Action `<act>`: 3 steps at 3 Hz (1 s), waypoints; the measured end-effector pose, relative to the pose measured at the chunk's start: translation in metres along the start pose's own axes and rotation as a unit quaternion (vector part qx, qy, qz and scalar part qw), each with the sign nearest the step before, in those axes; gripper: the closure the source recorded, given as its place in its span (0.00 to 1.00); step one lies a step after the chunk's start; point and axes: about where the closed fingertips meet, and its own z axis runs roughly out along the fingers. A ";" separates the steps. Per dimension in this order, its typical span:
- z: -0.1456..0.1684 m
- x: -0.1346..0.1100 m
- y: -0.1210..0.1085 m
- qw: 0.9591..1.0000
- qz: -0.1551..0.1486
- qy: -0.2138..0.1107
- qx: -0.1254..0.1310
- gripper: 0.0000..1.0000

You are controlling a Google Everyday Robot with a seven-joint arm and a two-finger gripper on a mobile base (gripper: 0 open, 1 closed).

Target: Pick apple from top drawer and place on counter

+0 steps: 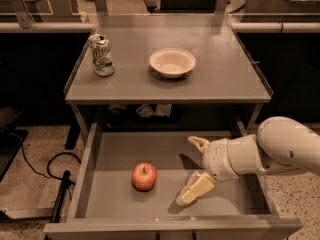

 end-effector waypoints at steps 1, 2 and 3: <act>0.026 0.010 0.003 0.999 -0.021 -0.024 -0.016 0.00; 0.051 0.022 0.005 0.998 -0.032 -0.047 -0.038 0.00; 0.052 0.021 0.005 0.998 -0.033 -0.048 -0.039 0.00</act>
Offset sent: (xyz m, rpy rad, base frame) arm 0.0074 0.0315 -0.0703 0.1296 -0.0275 0.1396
